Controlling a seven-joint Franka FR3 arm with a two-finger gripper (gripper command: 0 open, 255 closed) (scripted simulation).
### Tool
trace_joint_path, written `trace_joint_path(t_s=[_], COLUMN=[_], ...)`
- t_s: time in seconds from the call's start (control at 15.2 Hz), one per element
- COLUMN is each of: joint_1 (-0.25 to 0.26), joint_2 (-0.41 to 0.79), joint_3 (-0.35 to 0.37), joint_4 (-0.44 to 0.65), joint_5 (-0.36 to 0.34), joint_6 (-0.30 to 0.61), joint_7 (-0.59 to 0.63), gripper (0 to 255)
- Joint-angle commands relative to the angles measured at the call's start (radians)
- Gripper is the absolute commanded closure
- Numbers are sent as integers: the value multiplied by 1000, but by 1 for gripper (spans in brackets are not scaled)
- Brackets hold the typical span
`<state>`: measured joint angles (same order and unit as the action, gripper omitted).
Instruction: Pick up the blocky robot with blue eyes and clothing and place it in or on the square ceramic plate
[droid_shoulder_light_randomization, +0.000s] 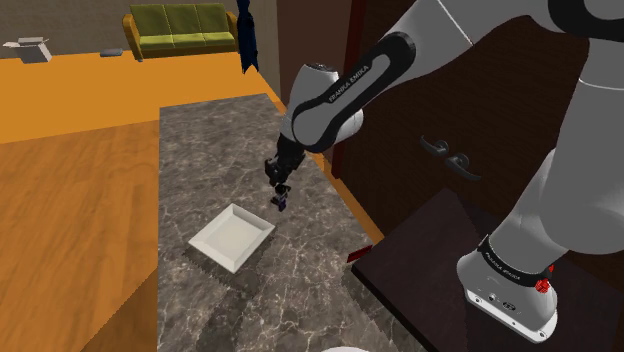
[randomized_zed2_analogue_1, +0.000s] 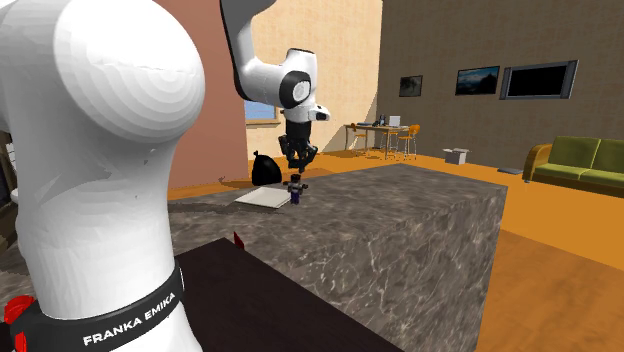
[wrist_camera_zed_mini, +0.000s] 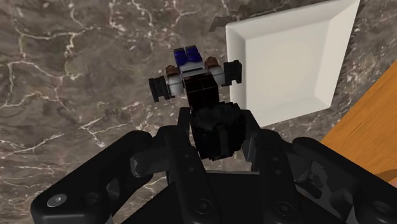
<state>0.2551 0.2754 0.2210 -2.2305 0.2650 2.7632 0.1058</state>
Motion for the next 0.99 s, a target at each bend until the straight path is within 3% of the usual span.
trace_joint_path(t_s=[0.0,0.53,0.92], joint_1=[0,-1,101], joint_2=[-22,-95,-18], joint_3=[-1,-5,-2], joint_4=[2,17,179], joint_5=[-3,-12,-125], joint_6=[-23,-111,-175], joint_7=[7,27,225], gripper=[255,255,255])
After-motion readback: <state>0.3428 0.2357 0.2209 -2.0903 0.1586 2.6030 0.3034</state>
